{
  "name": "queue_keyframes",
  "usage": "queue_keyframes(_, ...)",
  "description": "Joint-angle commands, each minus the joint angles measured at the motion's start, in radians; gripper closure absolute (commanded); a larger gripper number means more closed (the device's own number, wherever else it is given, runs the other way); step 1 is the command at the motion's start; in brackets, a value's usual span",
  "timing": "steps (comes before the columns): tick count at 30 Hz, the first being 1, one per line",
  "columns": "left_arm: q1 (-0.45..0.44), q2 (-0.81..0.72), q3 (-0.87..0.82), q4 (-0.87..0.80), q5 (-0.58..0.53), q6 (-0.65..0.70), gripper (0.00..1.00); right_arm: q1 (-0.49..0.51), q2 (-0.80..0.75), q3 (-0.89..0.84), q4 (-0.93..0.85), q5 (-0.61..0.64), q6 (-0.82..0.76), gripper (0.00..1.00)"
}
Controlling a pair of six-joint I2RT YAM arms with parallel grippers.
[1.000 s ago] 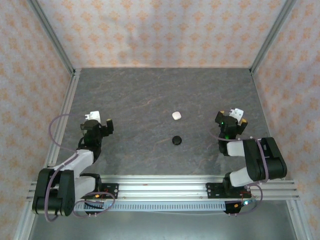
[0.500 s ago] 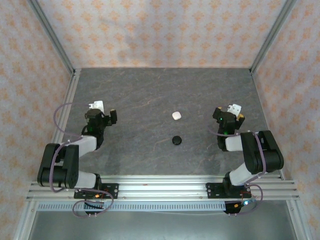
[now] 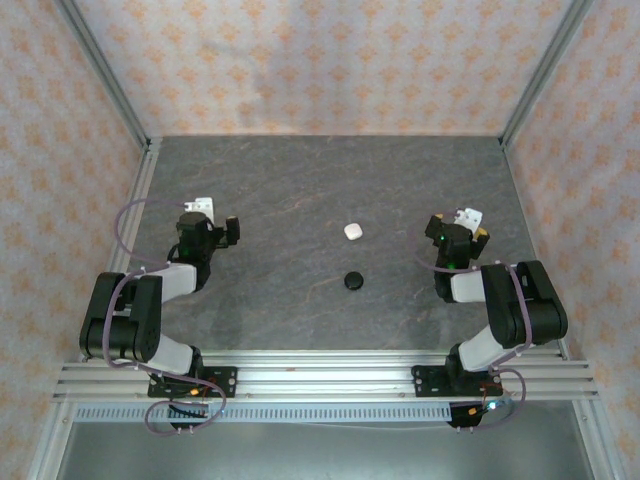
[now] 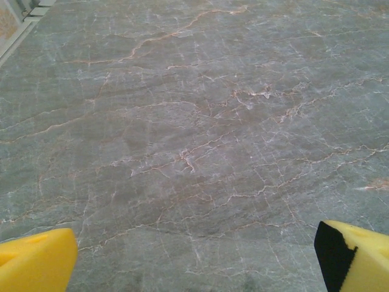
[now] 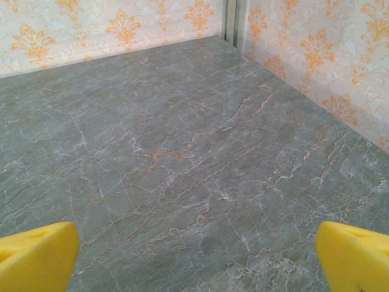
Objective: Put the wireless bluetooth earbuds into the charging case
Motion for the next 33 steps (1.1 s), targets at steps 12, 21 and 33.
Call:
queue_keyframes(12,-0.035,0.028,-0.06,0.171,-0.088,0.027,0.0,-0.005,0.007,0.007,0.006,-0.008,0.002,0.01)
queue_keyframes(21,-0.034,0.028,-0.059,0.172,-0.089,0.025,0.0,-0.005,0.006,0.006,0.007,-0.007,0.002,0.01)
queue_keyframes(33,-0.035,0.028,-0.059,0.172,-0.089,0.026,0.0,-0.005,0.008,0.009,0.005,-0.007,-0.001,0.01)
